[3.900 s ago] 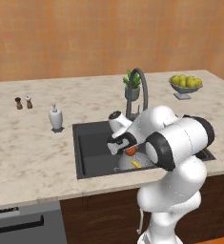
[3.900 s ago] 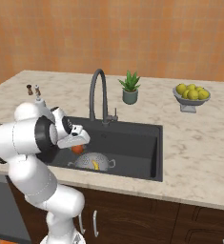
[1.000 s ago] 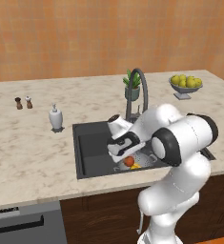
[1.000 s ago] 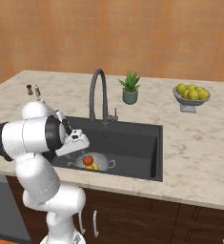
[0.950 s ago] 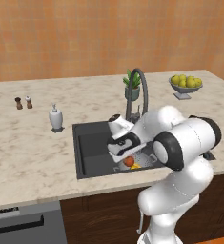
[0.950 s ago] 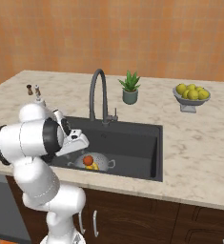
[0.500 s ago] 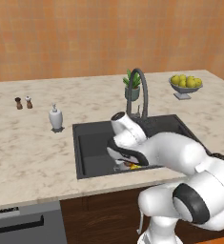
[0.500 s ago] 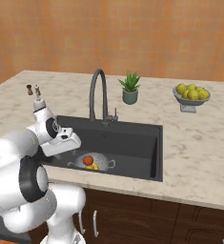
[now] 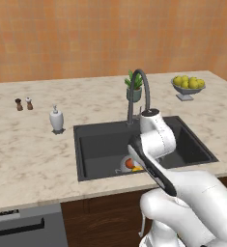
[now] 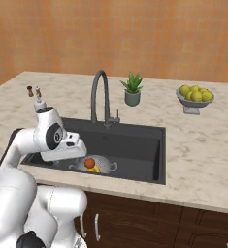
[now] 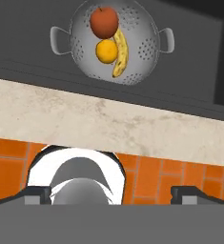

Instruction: Put the colander in the sink, put the orange, banana, tangerine in the colander, and turn on the sink faucet and pour water over the colander.

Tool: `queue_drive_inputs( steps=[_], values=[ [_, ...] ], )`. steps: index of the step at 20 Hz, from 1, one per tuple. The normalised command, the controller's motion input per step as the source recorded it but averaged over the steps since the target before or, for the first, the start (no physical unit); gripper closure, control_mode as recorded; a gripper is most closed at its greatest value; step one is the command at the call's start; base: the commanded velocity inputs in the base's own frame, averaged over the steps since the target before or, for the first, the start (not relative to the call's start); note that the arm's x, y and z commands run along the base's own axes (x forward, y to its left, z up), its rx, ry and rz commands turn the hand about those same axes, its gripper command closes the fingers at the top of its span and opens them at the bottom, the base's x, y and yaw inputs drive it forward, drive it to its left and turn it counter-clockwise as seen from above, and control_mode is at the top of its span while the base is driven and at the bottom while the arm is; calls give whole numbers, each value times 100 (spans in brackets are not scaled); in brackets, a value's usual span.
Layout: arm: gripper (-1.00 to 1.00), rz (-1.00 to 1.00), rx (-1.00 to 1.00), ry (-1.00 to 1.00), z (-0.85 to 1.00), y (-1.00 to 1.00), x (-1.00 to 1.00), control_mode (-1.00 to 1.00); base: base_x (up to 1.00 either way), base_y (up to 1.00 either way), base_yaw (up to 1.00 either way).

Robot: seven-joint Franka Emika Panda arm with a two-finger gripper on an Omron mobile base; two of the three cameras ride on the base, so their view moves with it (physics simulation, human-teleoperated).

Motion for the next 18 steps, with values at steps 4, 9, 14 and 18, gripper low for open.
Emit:
queue_drive_inputs(
  steps=[4, 9, 14, 18],
  values=[
    [-100, 6, 23, 0, 41, -73, -18, -100, 0, 0, 0],
    [-100, 6, 10, 0, 39, -66, -11, -100, 0, 0, 0],
    [-100, 1, 2, 0, 34, -62, 0, -100, 0, 0, 0],
    [-100, 2, 0, -1, 21, -48, 1, -100, 0, 0, 0]
  ],
)
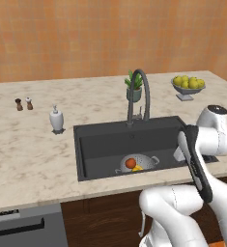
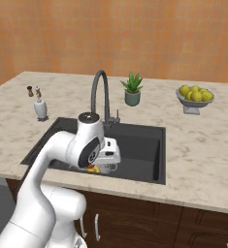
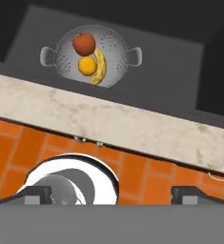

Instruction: Put the colander in the sink, put the orange, banana, tangerine in the colander, and turn on the sink faucet and pour water over the colander.

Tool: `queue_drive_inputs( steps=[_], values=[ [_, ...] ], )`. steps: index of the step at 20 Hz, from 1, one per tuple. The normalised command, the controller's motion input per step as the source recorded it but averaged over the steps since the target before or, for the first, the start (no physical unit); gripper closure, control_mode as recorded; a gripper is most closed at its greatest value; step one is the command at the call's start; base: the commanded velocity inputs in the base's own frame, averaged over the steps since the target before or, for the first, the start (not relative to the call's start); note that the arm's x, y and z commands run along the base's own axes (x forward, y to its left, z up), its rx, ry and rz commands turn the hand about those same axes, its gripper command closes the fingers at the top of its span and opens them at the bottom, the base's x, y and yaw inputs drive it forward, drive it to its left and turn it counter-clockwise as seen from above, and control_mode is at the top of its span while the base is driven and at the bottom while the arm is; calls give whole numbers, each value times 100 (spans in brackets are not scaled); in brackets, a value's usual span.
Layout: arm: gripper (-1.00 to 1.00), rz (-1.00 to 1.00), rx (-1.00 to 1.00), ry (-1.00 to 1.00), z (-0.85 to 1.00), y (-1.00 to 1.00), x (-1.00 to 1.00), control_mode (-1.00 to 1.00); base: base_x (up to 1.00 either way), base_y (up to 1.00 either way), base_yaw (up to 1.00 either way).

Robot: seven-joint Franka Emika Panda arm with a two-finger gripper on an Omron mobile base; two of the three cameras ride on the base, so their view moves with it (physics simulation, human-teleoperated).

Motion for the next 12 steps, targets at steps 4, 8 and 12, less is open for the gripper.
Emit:
queue_drive_inputs(
  steps=[4, 8, 12],
  values=[
    [-100, 1, 0, 0, 10, -50, 18, -100, 0, 0, 0],
    [-100, 14, 0, -21, 17, -36, 22, -100, 0, 0, 0],
    [-100, 26, 0, -17, 21, -13, 21, -100, 0, 0, 0]
  ],
)
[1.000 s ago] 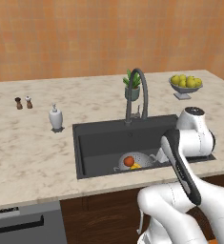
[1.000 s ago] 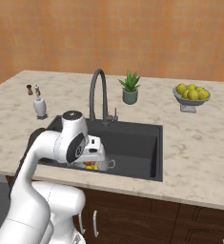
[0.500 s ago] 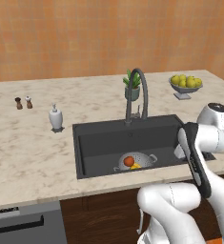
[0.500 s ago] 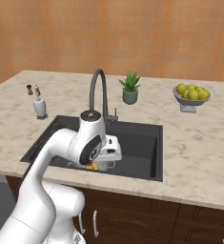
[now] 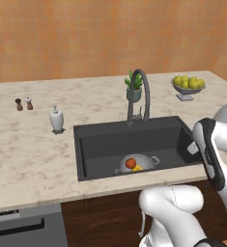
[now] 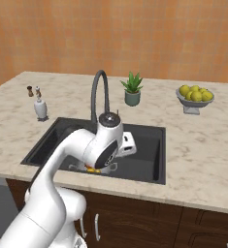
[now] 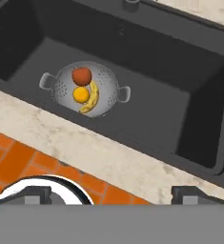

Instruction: Put the colander in the sink, put the orange, banana, tangerine in the colander, and turn on the sink faucet and pour water over the colander.

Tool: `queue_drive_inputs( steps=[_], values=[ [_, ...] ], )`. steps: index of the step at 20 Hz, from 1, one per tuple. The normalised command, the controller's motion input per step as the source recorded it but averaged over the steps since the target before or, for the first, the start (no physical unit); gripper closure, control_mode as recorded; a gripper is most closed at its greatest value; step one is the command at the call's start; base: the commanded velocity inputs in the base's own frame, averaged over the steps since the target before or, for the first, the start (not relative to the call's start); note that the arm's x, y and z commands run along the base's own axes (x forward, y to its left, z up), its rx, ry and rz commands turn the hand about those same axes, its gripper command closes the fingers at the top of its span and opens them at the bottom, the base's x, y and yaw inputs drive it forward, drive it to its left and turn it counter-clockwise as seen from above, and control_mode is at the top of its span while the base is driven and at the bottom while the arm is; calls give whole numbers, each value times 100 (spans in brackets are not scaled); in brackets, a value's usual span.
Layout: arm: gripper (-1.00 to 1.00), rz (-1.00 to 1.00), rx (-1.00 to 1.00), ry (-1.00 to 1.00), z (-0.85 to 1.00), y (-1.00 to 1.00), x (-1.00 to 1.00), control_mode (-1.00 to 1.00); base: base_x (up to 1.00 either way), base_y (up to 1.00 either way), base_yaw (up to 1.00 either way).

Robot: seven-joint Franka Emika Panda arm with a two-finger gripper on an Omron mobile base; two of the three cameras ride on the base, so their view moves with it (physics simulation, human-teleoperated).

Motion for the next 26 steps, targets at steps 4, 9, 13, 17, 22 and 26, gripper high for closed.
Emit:
queue_drive_inputs(
  steps=[4, 9, 13, 17, 22, 26],
  values=[
    [-100, 29, 0, -23, 6, 0, 32, -100, 0, 0, 0],
    [-100, 33, 11, -39, 14, -7, 41, -100, 0, 0, 0],
    [-100, 31, 21, -47, 2, -4, 42, -100, 0, 0, 0],
    [-100, 17, 27, -32, 13, -7, 56, -100, 0, 0, 0],
    [-100, 13, 24, -6, 14, -15, 62, -100, 0, 0, 0],
    [-100, 14, 7, -4, 15, 0, 55, -100, 0, 0, 0]
  ],
)
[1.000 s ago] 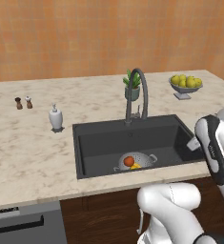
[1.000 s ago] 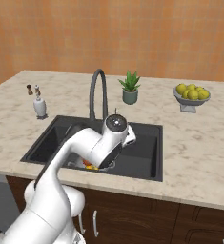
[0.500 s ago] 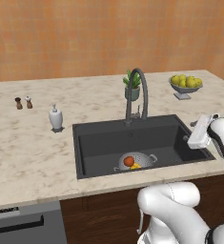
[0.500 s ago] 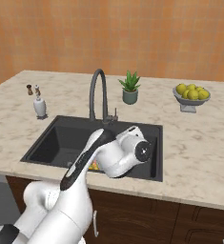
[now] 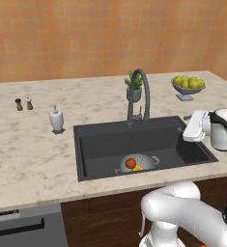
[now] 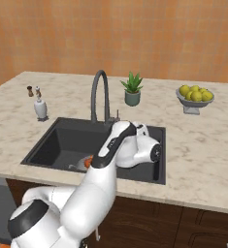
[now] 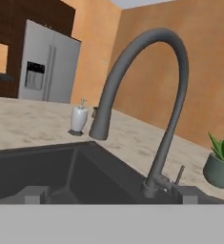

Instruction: Put the colander in the sink, put the orange, banana, tangerine in the colander, and turn on the sink faucet and pour water over the colander.

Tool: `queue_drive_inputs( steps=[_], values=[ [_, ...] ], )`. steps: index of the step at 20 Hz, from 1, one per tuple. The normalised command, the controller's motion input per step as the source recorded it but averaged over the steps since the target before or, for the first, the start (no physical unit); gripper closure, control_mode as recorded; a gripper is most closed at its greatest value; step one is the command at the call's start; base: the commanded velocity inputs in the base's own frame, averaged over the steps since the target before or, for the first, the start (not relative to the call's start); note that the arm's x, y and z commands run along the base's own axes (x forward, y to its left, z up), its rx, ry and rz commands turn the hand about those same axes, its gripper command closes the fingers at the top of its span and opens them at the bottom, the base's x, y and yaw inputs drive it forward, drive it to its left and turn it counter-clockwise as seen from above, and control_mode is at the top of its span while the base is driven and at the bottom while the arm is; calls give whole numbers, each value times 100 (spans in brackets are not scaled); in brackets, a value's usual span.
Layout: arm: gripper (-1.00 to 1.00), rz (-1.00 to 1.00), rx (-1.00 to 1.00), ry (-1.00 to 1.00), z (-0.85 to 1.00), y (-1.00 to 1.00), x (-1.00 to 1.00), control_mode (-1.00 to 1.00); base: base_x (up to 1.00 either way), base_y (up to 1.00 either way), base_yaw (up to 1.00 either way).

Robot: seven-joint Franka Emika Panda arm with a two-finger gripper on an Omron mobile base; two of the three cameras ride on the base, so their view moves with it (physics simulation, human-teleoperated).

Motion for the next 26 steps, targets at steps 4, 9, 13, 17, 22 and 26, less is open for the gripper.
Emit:
queue_drive_inputs(
  steps=[4, 9, 13, 17, 22, 26],
  values=[
    [-100, 5, 2, 3, 11, -1, 55, -100, 0, 0, 0],
    [-100, 0, 0, 1, -6, 12, 46, -100, 0, 0, 0],
    [-100, 0, 4, 1, -4, 19, 36, -100, 0, 0, 0],
    [-100, 0, 1, 3, -10, 29, 32, -100, 0, 0, 0],
    [-100, 0, 1, 10, -18, 26, 30, -100, 0, 0, 0],
    [-100, 0, 7, 10, -18, 19, 41, -100, 0, 0, 0]
  ],
)
